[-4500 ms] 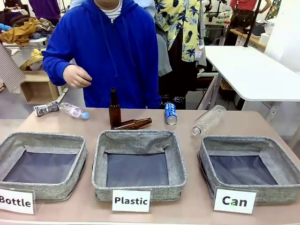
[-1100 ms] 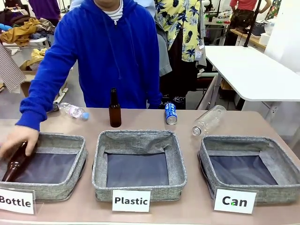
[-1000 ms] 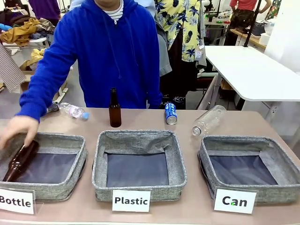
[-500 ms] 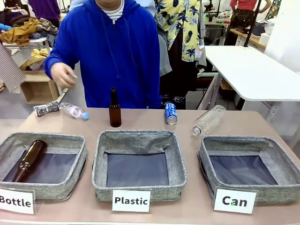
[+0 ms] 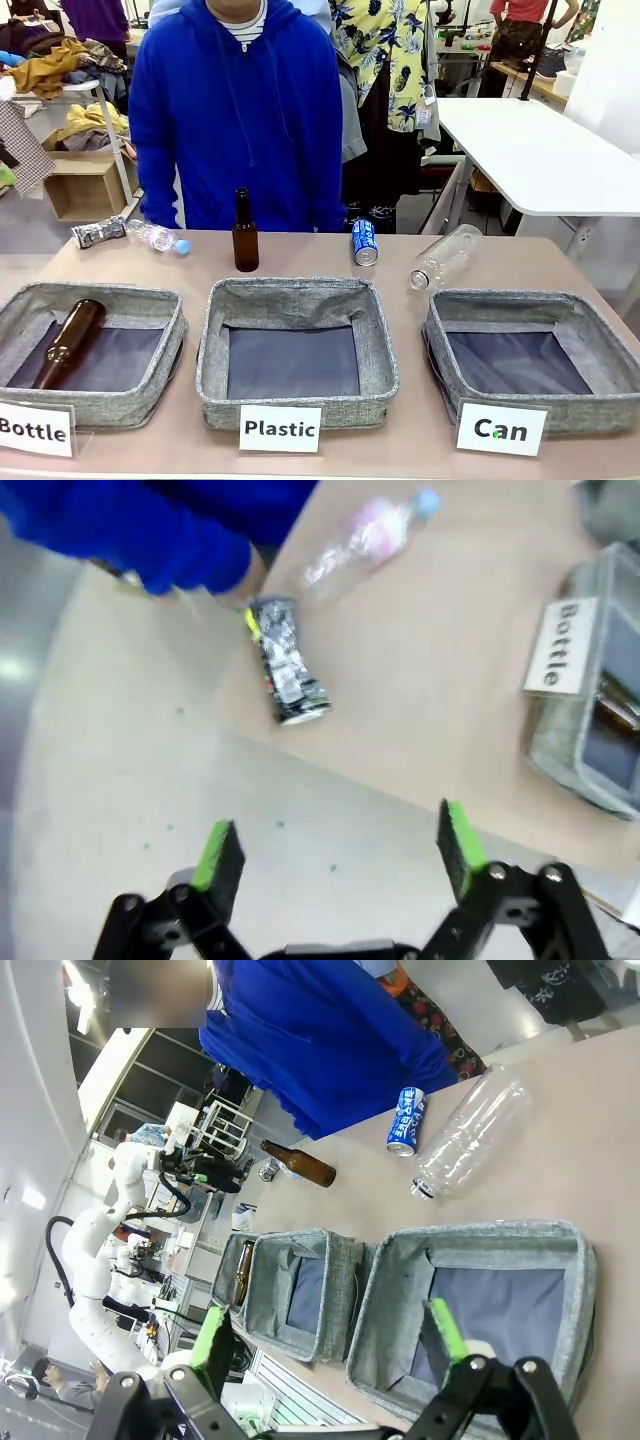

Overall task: Sort the can waste into the basket.
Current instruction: Pick up the can waste from the table and place it in the right Fabric basket.

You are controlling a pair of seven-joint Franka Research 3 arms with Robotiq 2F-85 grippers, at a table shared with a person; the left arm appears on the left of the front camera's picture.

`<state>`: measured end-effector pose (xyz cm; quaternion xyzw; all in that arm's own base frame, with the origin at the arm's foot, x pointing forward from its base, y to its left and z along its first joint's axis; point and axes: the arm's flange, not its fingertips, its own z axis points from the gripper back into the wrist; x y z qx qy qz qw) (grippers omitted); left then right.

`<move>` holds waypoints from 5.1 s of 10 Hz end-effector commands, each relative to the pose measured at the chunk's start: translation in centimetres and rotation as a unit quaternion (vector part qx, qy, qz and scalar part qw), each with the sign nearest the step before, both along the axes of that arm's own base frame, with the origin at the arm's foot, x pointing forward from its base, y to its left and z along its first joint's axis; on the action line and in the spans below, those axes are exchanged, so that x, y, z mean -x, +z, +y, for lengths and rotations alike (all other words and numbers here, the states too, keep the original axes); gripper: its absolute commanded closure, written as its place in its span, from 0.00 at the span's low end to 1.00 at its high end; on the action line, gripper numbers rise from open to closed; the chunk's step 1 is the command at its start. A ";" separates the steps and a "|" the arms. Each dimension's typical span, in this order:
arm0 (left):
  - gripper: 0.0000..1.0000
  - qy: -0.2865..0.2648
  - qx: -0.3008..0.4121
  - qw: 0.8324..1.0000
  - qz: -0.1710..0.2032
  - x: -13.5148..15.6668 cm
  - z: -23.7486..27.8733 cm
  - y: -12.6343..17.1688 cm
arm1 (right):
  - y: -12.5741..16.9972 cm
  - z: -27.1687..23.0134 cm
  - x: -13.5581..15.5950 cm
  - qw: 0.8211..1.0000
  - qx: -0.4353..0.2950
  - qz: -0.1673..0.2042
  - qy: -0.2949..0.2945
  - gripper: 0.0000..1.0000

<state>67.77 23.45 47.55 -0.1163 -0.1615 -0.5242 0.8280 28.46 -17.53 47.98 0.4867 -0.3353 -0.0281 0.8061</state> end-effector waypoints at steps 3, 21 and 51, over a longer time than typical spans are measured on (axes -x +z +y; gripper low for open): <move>0.00 -0.008 -0.089 0.992 0.087 -9.8 -2.7 -3.7 | 0.1 -0.1 -0.3 1.000 -0.002 -0.018 0.000 0.00; 0.60 -0.003 -0.107 0.991 0.075 -11.9 -10.7 -16.3 | 0.1 -0.1 -0.3 1.000 -0.002 -0.018 0.000 0.00; 0.65 -0.157 0.155 0.963 -0.152 27.4 -24.1 2.3 | 2.2 -1.6 3.8 0.995 0.076 0.058 0.016 0.00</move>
